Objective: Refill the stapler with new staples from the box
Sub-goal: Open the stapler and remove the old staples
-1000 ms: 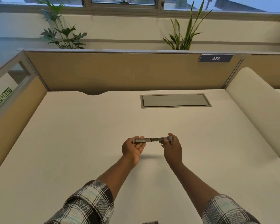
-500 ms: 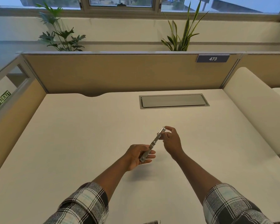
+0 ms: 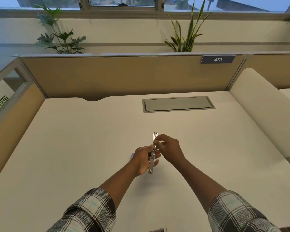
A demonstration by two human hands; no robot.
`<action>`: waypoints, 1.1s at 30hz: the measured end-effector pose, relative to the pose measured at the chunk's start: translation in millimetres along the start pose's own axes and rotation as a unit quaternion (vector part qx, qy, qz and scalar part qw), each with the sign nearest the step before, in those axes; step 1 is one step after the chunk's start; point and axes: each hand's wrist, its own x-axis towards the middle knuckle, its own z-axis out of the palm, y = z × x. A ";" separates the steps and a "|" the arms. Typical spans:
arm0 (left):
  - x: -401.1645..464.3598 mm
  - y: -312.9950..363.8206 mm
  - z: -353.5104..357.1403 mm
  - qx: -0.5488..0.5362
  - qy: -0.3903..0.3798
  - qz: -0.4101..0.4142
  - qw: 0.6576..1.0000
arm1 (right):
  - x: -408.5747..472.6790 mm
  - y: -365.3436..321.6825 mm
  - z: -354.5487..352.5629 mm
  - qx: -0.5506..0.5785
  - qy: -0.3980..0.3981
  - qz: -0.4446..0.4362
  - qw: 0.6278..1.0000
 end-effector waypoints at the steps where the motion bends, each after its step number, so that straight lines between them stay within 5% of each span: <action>1: -0.4 0.3 0.7 -0.006 0.006 0.002 1.000 | -0.1 0.4 1.5 -0.010 0.002 -0.007 1.000; 15: -4.3 -3.6 5.6 -0.071 0.036 0.027 0.996 | 10.8 -5.6 5.8 -0.156 -0.041 -0.079 0.984; 33: 4.8 1.3 0.6 -0.116 0.073 0.036 0.990 | 2.3 -7.2 10.7 -0.156 -0.043 -0.128 0.979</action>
